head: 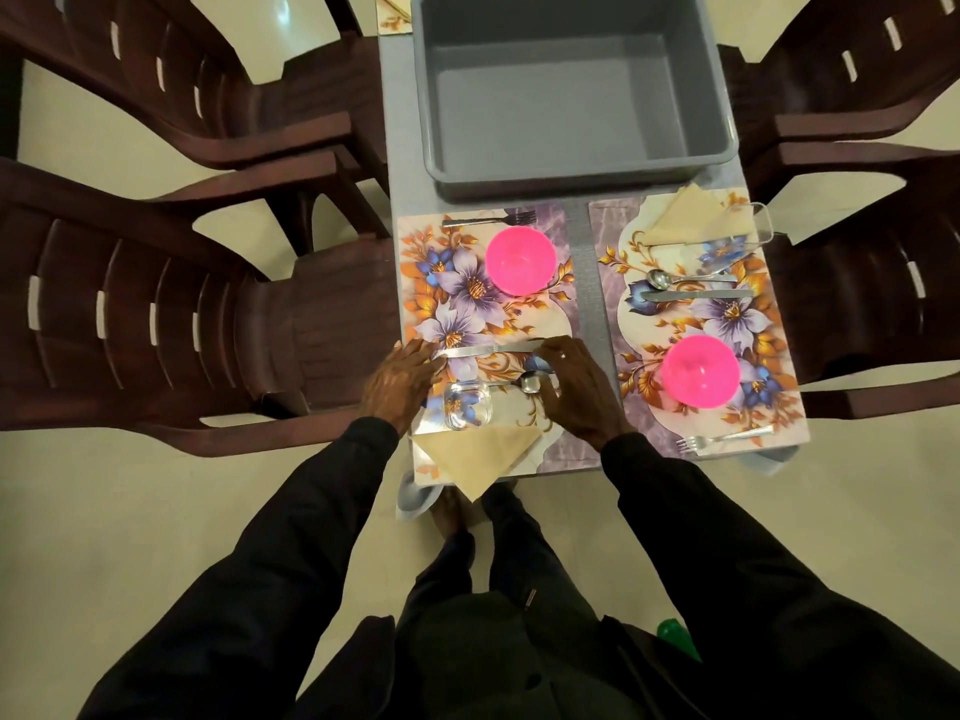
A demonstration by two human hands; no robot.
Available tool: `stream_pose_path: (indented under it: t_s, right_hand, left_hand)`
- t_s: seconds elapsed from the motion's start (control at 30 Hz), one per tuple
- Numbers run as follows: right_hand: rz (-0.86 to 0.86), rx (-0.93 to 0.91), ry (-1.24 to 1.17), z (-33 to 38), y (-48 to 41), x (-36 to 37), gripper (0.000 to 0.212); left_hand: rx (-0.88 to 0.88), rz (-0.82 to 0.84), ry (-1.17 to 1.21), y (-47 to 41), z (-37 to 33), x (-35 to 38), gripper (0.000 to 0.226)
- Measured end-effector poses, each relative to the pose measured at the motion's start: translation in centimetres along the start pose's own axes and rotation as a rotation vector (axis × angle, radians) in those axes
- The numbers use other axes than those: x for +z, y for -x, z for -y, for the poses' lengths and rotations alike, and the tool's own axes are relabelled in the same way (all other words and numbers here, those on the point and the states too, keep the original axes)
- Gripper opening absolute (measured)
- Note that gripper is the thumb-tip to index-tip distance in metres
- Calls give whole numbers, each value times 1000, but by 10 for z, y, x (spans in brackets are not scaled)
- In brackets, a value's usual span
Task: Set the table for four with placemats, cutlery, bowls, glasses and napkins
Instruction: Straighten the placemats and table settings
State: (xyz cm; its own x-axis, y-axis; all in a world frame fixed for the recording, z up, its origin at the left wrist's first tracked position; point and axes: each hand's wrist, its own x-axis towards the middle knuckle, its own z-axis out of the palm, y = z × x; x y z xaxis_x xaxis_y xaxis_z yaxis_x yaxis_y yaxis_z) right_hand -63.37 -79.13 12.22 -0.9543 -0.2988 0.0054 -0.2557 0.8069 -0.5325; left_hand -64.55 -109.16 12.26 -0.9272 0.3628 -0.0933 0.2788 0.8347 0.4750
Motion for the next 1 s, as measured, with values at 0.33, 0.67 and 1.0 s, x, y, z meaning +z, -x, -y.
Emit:
stream_pose_path:
  t_s: [0.33,0.67,1.0]
  right_hand:
    - [-1,51,-5,-1,3,19,31]
    - [-74,108,19,-1,-8,14,28]
    - [-128,146,10,23,46,27,35]
  left_hand:
    - [-6,-80,125,35,-2,-8,35]
    - [-205,85,459,62,-24,-17,77]
    - [-260,111,549,44,-54,-17,62]
